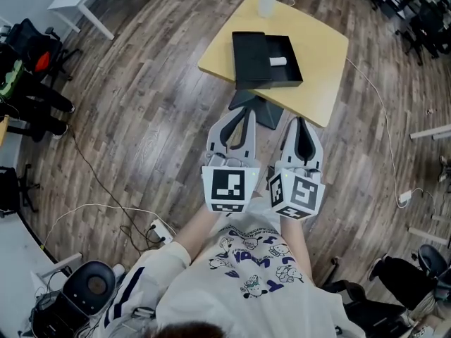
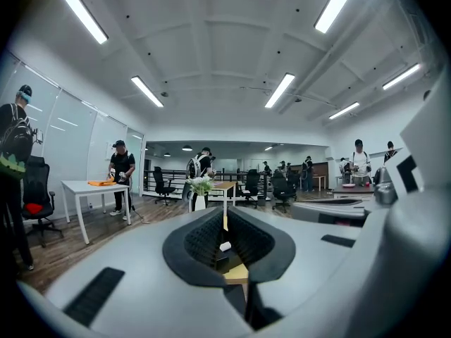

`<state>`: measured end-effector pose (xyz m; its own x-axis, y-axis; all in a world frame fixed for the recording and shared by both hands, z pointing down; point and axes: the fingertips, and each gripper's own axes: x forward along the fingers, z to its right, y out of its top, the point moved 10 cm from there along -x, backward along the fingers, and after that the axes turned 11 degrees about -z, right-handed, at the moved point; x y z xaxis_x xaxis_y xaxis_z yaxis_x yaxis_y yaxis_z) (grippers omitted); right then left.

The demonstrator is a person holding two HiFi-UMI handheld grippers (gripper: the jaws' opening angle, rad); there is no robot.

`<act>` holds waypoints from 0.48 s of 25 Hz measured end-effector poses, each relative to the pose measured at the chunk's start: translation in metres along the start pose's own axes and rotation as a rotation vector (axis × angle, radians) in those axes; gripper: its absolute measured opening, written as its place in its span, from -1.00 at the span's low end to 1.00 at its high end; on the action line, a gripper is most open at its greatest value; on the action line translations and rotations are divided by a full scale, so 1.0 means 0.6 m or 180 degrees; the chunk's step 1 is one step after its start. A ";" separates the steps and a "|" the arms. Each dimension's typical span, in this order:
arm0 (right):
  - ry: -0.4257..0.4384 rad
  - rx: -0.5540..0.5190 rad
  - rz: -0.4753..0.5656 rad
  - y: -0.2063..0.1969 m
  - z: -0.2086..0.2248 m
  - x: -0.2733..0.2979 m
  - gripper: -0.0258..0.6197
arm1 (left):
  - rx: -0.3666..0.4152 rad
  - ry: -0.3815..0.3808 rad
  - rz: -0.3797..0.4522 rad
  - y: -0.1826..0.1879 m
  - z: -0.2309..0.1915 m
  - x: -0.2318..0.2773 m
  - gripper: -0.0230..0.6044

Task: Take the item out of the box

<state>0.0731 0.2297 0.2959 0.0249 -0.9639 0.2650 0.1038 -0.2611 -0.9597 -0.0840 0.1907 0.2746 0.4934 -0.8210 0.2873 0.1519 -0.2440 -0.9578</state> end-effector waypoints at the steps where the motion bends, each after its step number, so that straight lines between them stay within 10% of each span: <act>1: 0.0020 -0.0008 -0.0003 0.005 0.005 0.008 -0.79 | -0.0006 0.0018 -0.0005 0.004 0.001 0.009 -0.84; 12: 0.0242 -0.0086 -0.0010 0.035 0.069 0.094 -0.79 | -0.0084 0.0223 0.0013 0.031 0.019 0.098 -0.84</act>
<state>0.1177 0.1717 0.2943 -0.0509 -0.9639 0.2612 0.0770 -0.2646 -0.9613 -0.0421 0.1437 0.2736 0.4327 -0.8559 0.2832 0.1268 -0.2532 -0.9591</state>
